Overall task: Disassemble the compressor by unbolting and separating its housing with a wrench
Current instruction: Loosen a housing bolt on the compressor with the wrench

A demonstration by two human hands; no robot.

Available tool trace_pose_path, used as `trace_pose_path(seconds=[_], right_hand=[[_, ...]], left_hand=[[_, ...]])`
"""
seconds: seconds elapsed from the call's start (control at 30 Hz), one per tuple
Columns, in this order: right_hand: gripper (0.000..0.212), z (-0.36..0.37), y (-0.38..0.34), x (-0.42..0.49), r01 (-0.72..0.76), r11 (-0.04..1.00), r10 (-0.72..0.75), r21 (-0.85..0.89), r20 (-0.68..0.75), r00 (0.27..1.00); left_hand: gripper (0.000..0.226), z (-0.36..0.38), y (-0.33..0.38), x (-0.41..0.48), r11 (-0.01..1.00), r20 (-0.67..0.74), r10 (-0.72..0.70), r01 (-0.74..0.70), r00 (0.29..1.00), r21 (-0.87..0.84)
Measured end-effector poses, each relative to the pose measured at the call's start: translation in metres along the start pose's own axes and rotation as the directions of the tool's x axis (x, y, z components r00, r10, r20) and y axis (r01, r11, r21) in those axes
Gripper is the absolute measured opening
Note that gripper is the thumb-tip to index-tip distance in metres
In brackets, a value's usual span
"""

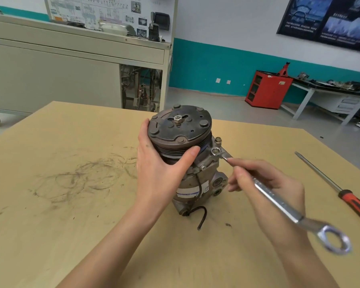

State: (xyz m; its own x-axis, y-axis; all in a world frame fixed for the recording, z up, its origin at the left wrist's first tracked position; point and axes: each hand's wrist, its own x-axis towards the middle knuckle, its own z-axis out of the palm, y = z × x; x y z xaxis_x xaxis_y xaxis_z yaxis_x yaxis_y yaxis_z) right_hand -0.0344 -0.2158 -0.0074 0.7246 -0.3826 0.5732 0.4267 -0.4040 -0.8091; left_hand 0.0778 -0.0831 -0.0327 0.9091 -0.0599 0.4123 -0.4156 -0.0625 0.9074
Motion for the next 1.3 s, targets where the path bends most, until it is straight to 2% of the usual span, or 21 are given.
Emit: trace_pose_path(seconds=[0.1,0.17,0.23,0.33,0.43,0.6,0.7,0.77,0.87,1.07,1.23,1.3], right_hand=[[0.025,-0.025,0.005,0.033,-0.118,0.986,0.089,0.12,0.222,0.971],[0.022,-0.037,0.009,0.065,-0.26,0.949,0.181,0.175,0.372,0.91],[0.016,-0.041,0.013,0.093,-0.385,0.899,0.256,0.209,0.463,0.849],[0.021,-0.032,0.021,0.115,-0.475,0.84,0.304,0.261,0.499,0.812],[0.006,-0.023,0.024,0.115,-0.482,0.826,0.333,0.292,0.437,0.835],[0.028,-0.038,0.005,0.098,-0.36,0.868,0.226,0.342,0.372,0.9],[0.029,-0.036,-0.01,0.082,-0.096,0.952,0.046,0.289,0.174,0.984],[0.033,-0.029,-0.017,0.069,0.105,0.978,-0.112,0.182,0.029,0.993],[0.029,-0.014,-0.018,0.047,0.292,0.953,-0.29,0.073,-0.041,0.956],[0.034,0.0,0.003,0.011,0.541,0.807,-0.544,-0.238,0.058,0.837],[0.044,0.004,0.011,-0.003,0.606,0.654,-0.642,-0.453,0.091,0.761],[0.044,0.004,0.011,-0.003,0.596,0.643,-0.648,-0.481,0.074,0.758]], left_hand=[[0.11,-0.001,0.0,-0.001,1.0,0.009,-0.005,0.005,1.0,-0.004],[0.108,-0.001,0.0,-0.001,1.0,0.009,-0.002,0.002,1.0,-0.002],[0.108,-0.002,0.0,-0.001,1.0,0.007,-0.002,0.002,1.0,0.004],[0.109,-0.002,0.0,-0.001,1.0,0.006,0.002,-0.003,1.0,0.017],[0.108,-0.003,0.0,-0.001,1.0,0.007,0.004,-0.004,1.0,0.029],[0.105,-0.004,0.0,-0.002,0.999,0.007,0.013,-0.013,1.0,0.031],[0.105,-0.004,0.0,-0.001,0.999,0.005,0.014,-0.014,1.0,0.034],[0.106,-0.003,-0.001,-0.001,0.999,0.004,0.016,-0.016,1.0,0.038],[0.106,-0.003,-0.001,-0.001,0.999,0.001,0.021,-0.021,1.0,0.047],[0.107,-0.003,0.0,-0.001,0.999,0.008,0.024,-0.024,1.0,0.044],[0.107,-0.003,0.0,-0.001,0.999,0.008,0.029,-0.03,1.0,0.044],[0.107,-0.003,0.0,-0.001,0.998,0.008,0.034,-0.035,0.999,0.044]])
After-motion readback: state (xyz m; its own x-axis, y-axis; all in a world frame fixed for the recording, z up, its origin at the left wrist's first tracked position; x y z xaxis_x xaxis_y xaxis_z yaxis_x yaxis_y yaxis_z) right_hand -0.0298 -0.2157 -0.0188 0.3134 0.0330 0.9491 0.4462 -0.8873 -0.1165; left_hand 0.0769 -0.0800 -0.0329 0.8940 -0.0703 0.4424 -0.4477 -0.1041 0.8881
